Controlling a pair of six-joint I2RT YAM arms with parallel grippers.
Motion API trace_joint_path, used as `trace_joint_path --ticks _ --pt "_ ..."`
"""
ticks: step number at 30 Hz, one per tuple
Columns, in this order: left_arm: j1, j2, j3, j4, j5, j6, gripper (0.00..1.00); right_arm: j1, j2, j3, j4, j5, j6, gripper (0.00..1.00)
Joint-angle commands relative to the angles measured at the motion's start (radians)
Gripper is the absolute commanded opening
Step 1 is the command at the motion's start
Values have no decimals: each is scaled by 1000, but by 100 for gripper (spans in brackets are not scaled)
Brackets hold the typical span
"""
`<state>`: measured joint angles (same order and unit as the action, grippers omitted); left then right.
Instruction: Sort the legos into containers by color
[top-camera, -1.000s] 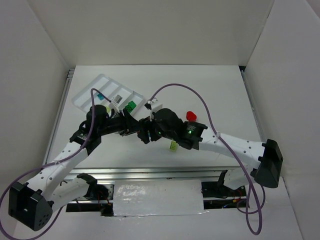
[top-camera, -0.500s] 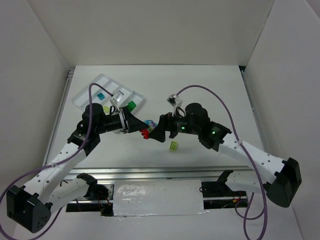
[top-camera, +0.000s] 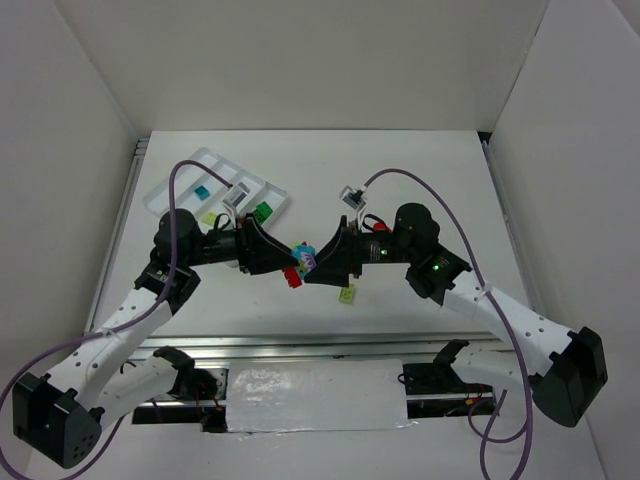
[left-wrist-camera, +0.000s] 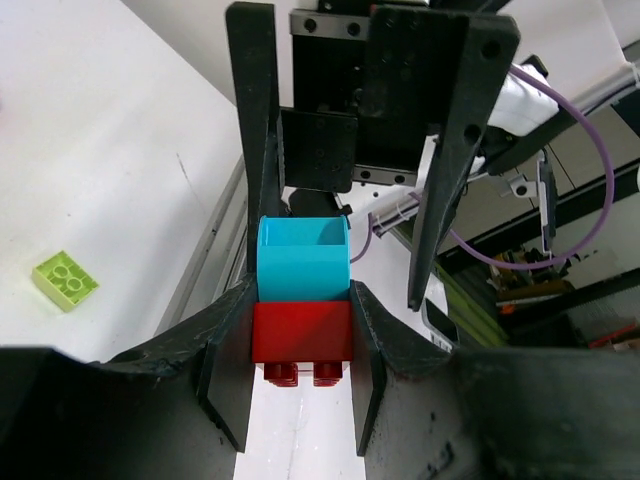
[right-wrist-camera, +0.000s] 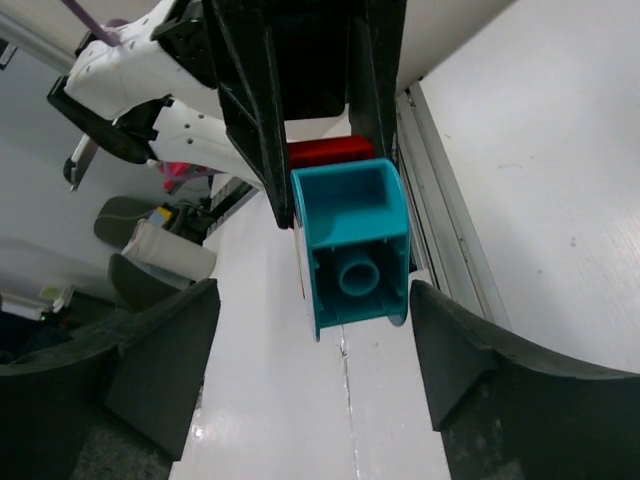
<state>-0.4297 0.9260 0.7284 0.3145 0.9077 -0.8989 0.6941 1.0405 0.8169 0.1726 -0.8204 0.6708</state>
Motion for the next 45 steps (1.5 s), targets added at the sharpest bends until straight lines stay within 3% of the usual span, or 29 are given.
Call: trace_joint_path --ticks 1,3,5,6,8,11,16,22,24,25,26,28,29,31,32,34,37,40,45 --pt "-7 -18 6 71 54 12 0 1 19 2 160 -75 70 79" --pt "-7 -13 -6 93 71 3 0 -1 26 2 195 -69 76 63" --pt "-7 -7 -17 139 85 -23 0 1 33 -1 217 -54 81 59" --pt "-9 -6 -23 147 91 -34 0 -2 38 -1 223 -56 82 31" --pt "-9 2 -24 156 95 -38 0 1 49 -2 217 -33 78 0" --pt "-9 10 -8 138 109 -32 0 -28 17 -18 165 -16 18 0" --pt "-6 4 14 67 114 14 0 -266 -85 -163 292 -86 118 0" --pt "31 53 25 112 137 -20 0 -315 -135 -165 200 -85 67 0" --pt "78 76 77 31 103 41 0 -338 -143 -160 162 -53 50 0" --pt "103 88 116 -196 -2 99 0 -340 -146 -145 46 54 30 0" --pt "150 126 226 -332 -85 220 0 -340 -148 -119 -14 107 -11 0" --pt "193 181 337 -627 -296 285 0 -340 -148 -110 -94 176 -22 0" --pt "238 213 439 -697 -530 298 0 -340 -152 -113 -102 179 -27 0" --pt "275 321 535 -832 -779 278 0 -340 -177 -131 -82 173 -19 0" --pt "313 362 618 -860 -967 244 0 -340 -187 -148 -79 178 -13 0" --pt "351 483 693 -902 -1128 184 0 -338 -213 -159 -91 187 -11 0" --pt "472 644 827 -895 -1216 24 0 -337 -241 -173 -122 181 -25 0" --pt "491 770 890 -844 -1345 -41 0 -334 -264 -182 -142 167 -33 0" --pt "503 910 940 -602 -1507 6 0 -332 -313 -193 -206 124 -69 0"
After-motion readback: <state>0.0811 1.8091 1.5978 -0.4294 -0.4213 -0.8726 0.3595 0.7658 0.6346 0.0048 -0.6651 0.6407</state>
